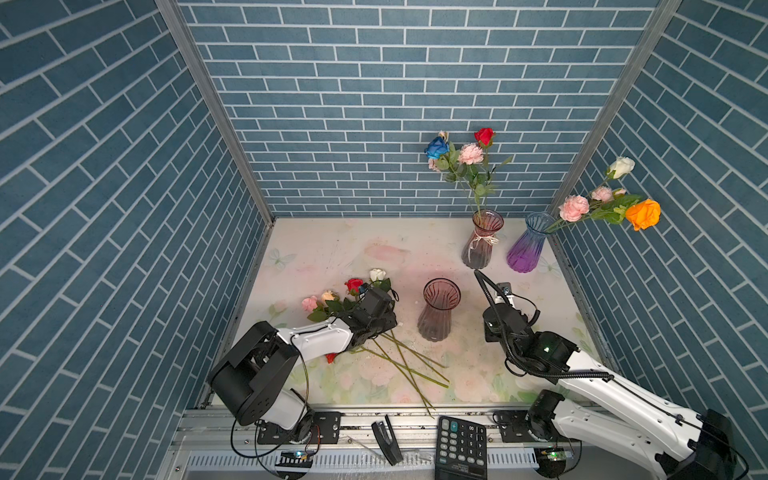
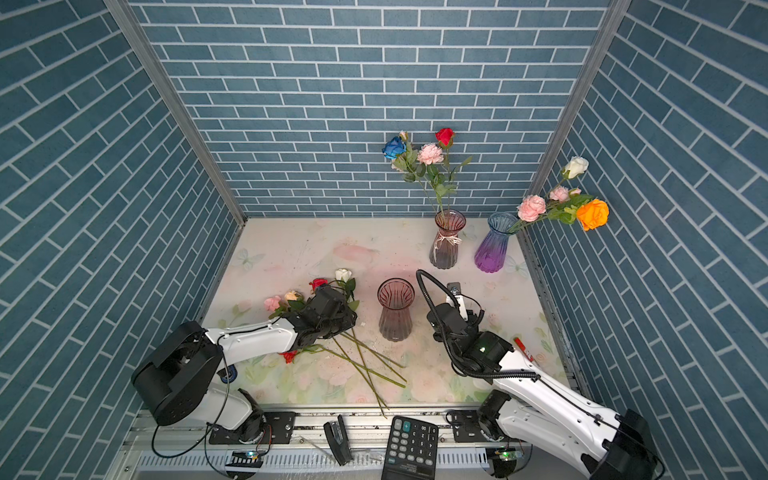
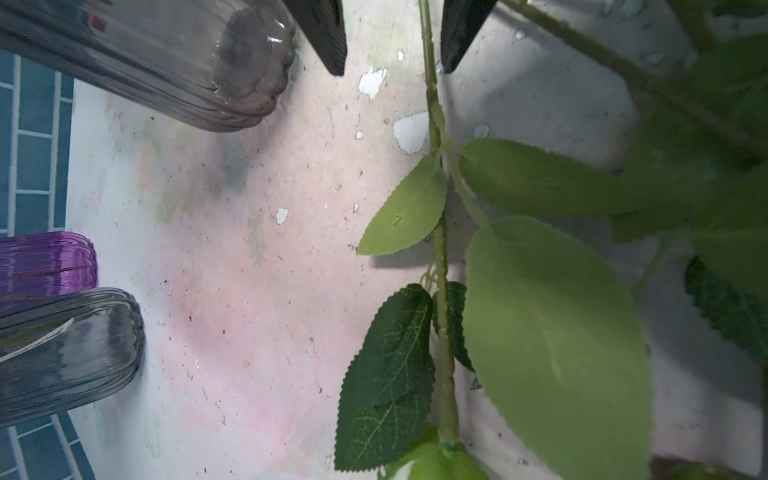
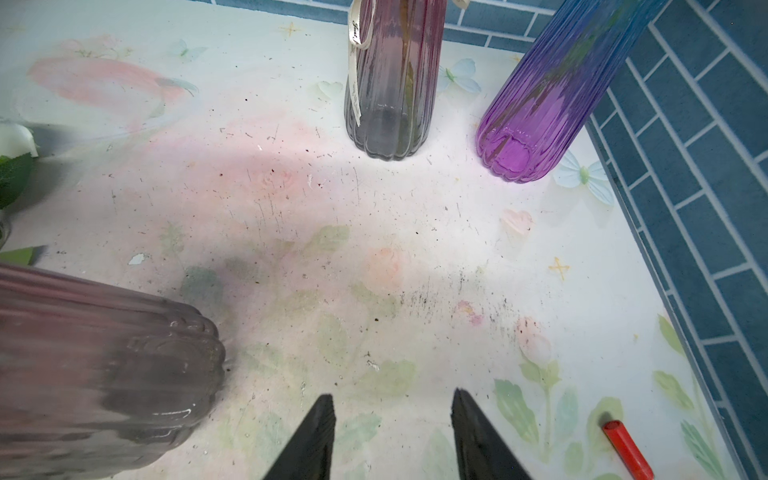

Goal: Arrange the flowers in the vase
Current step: 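Grasp the white rose stem with the left gripper while the right gripper waits, then lift the white rose with the left gripper while the right grasps its stem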

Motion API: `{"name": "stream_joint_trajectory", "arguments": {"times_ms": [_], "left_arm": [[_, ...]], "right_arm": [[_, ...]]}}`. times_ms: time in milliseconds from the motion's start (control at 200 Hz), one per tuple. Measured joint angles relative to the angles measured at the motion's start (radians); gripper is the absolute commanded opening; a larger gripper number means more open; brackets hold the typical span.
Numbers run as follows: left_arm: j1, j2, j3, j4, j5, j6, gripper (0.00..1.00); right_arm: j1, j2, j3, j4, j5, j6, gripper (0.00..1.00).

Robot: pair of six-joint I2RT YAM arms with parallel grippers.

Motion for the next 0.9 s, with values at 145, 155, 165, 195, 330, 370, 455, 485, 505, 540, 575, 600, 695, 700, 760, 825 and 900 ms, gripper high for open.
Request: {"name": "stream_joint_trajectory", "arguments": {"times_ms": [145,155,165,195,330,370,455,485,505,540,575,600,695,700,760,825,900], "left_arm": [[0.000,0.008,0.006,-0.025,0.000,0.000,0.40],[0.000,0.010,0.007,-0.027,0.000,0.000,0.40],[0.000,0.011,0.008,-0.029,0.000,0.000,0.40],[0.000,0.017,0.011,-0.035,0.001,0.000,0.40],[-0.001,0.049,0.039,-0.063,0.006,0.000,0.39],[-0.001,0.056,0.046,-0.063,0.008,0.000,0.39],[-0.001,0.063,0.054,-0.064,0.014,0.000,0.39],[-0.001,0.063,0.054,-0.065,0.016,0.000,0.39],[-0.001,0.063,0.055,-0.067,0.018,0.000,0.39],[-0.001,0.064,0.056,-0.069,0.019,0.000,0.39],[-0.001,0.064,0.056,-0.070,0.020,0.000,0.38],[-0.001,0.066,0.056,-0.071,0.021,0.000,0.38],[-0.001,0.077,0.062,-0.078,0.024,0.000,0.34],[-0.001,0.077,0.062,-0.078,0.024,0.000,0.34],[-0.001,0.082,0.066,-0.086,0.024,-0.001,0.32],[-0.001,0.083,0.071,-0.095,0.024,-0.002,0.29],[-0.001,0.087,0.077,-0.105,0.024,-0.002,0.26]], "right_arm": [[-0.001,0.005,0.008,-0.001,0.000,0.000,0.53],[-0.001,0.005,0.008,-0.001,0.000,0.001,0.54],[-0.001,0.005,0.009,-0.001,0.000,0.001,0.55],[-0.001,0.005,0.010,0.000,0.000,0.004,0.57],[-0.001,-0.005,0.011,-0.002,0.003,0.004,0.69],[-0.001,-0.008,0.010,-0.002,0.004,0.003,0.76],[-0.001,-0.013,0.010,-0.004,0.008,0.001,0.79],[-0.001,-0.014,0.011,-0.004,0.008,0.002,0.79],[-0.001,-0.014,0.010,-0.004,0.008,0.003,0.78],[-0.001,-0.014,0.011,-0.005,0.008,0.003,0.78],[-0.001,-0.014,0.010,-0.005,0.008,0.003,0.78],[-0.002,-0.014,0.011,-0.005,0.009,0.003,0.79],[-0.002,-0.014,0.011,-0.006,0.009,0.004,0.81],[-0.002,-0.014,0.011,-0.006,0.009,0.004,0.81],[-0.002,-0.016,0.010,-0.007,0.009,0.004,0.80],[-0.002,-0.028,0.010,-0.008,0.010,0.004,0.79],[-0.002,-0.053,0.010,-0.008,0.013,0.004,0.78]]}}
